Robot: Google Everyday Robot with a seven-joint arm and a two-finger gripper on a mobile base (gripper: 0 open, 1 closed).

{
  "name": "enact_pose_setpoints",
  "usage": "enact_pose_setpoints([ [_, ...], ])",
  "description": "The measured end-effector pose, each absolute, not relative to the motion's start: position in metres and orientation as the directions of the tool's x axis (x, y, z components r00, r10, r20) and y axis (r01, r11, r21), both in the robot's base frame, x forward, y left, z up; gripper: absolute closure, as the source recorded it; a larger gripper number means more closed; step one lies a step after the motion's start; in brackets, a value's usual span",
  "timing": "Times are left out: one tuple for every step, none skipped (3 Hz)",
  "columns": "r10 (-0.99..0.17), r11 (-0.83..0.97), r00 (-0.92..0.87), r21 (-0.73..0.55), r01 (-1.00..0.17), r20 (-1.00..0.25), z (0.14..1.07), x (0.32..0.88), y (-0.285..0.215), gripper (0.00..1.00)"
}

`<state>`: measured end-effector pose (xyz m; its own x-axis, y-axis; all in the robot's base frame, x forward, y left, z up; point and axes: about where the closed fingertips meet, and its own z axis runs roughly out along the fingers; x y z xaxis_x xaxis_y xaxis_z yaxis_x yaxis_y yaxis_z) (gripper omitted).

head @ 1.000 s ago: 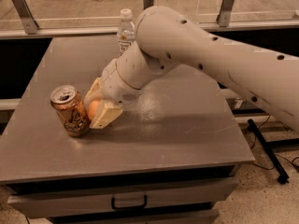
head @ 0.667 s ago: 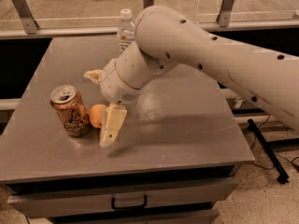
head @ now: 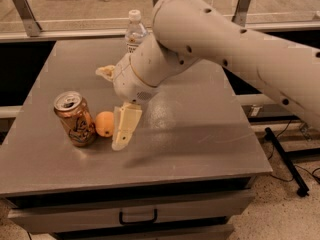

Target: Move orange near orange can

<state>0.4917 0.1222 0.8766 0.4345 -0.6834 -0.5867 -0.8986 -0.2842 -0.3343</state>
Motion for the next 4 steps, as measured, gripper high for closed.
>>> enact_pose_setpoints([
  [-0.732, -0.240, 0.403, -0.345, -0.907, -0.550, 0.908, 0.511, 0.098, 0.00],
  [-0.732, -0.241, 0.403, -0.345, -0.907, -0.550, 0.908, 0.510, 0.098, 0.00],
  [-0.756, -0.251, 0.409, -0.351, -0.902, -0.511, 0.910, 0.513, 0.096, 0.00],
  [-0.829, -0.193, 0.369, -0.403, -0.895, -0.422, 0.925, 0.529, 0.067, 0.00],
])
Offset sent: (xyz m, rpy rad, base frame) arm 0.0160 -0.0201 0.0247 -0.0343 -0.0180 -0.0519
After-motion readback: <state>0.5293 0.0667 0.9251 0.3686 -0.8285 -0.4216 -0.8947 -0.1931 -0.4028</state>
